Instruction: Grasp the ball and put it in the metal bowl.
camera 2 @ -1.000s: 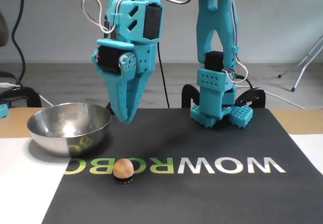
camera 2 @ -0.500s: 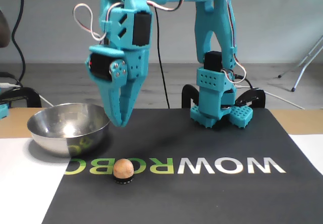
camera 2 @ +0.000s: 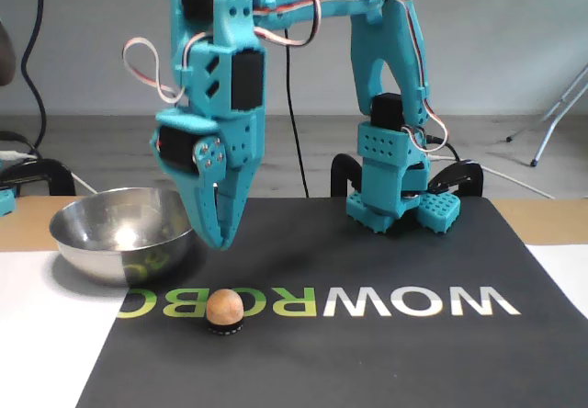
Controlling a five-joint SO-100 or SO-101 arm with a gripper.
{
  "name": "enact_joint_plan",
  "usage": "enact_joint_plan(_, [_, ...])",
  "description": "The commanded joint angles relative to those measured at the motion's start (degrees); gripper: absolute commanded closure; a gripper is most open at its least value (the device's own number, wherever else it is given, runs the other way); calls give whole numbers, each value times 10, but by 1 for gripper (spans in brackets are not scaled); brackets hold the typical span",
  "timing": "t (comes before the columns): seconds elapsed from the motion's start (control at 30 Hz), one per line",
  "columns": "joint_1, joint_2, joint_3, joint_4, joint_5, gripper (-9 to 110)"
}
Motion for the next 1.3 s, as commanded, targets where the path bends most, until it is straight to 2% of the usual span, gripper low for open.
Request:
enact_joint_plan(0.0, [-1,1,-18,-14,2,101])
enact_joint_plan(0.67, [3,4,2,-38,2,101])
enact_joint_plan(0.97, [4,9,60,-108,2,101])
enact_joint_plan(1.27, [-2,9,62,-110,2,101])
